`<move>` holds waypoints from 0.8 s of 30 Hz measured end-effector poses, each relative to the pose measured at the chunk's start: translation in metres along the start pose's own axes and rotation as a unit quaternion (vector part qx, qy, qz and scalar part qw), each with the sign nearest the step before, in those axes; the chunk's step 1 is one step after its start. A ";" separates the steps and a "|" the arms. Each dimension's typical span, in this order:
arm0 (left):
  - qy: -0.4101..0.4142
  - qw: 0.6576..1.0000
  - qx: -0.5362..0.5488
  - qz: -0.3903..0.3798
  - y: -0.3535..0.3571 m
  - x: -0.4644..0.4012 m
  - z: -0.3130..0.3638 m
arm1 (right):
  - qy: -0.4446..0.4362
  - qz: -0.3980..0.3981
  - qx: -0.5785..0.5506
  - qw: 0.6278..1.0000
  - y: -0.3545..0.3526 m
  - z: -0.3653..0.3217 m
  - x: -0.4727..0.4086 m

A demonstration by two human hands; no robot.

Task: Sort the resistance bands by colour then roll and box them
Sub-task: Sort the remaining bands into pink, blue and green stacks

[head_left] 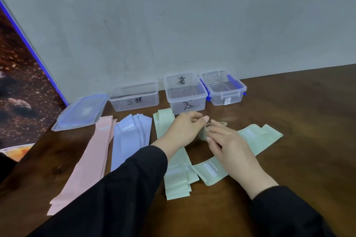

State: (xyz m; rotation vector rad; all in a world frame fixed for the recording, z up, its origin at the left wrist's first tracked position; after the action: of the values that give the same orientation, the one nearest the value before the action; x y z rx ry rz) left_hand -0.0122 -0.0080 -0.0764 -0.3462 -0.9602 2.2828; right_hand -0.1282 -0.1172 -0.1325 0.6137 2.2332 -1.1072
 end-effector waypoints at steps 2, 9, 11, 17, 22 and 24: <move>-0.015 0.999 0.015 -0.024 0.005 -0.003 -0.002 | -0.008 -0.044 -0.006 0.999 0.005 -0.002 0.000; -0.062 0.986 0.125 -0.091 0.011 -0.007 -0.004 | 0.004 -0.028 0.029 0.999 0.008 -0.001 0.002; -0.069 0.985 0.137 -0.079 0.010 -0.008 -0.007 | 0.001 -0.002 0.036 0.999 0.009 -0.002 0.001; -0.059 0.984 0.161 0.045 0.010 -0.007 -0.009 | 0.026 -0.021 0.037 0.999 0.005 -0.005 0.003; -0.047 0.967 0.237 0.077 0.010 -0.001 -0.008 | 0.065 -0.006 0.013 0.998 -0.002 -0.007 0.001; -0.044 0.963 0.251 0.085 0.010 0.001 -0.007 | 0.031 -0.012 0.001 0.999 -0.002 -0.013 0.000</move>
State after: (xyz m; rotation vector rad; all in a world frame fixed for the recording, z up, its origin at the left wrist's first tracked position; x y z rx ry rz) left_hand -0.0143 -0.0092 -0.0882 -0.1113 -0.3727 2.6150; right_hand -0.1333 -0.1078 -0.1250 0.6318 2.2975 -1.1154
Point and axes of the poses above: each hand's wrist, its own x-axis away from the middle knuckle, its own y-axis out of the palm, z = x × y, the point moved 2 cm from there along -x, towards the middle knuckle, and after that the axes turned 11 degrees about -x, right-handed, at the moved point
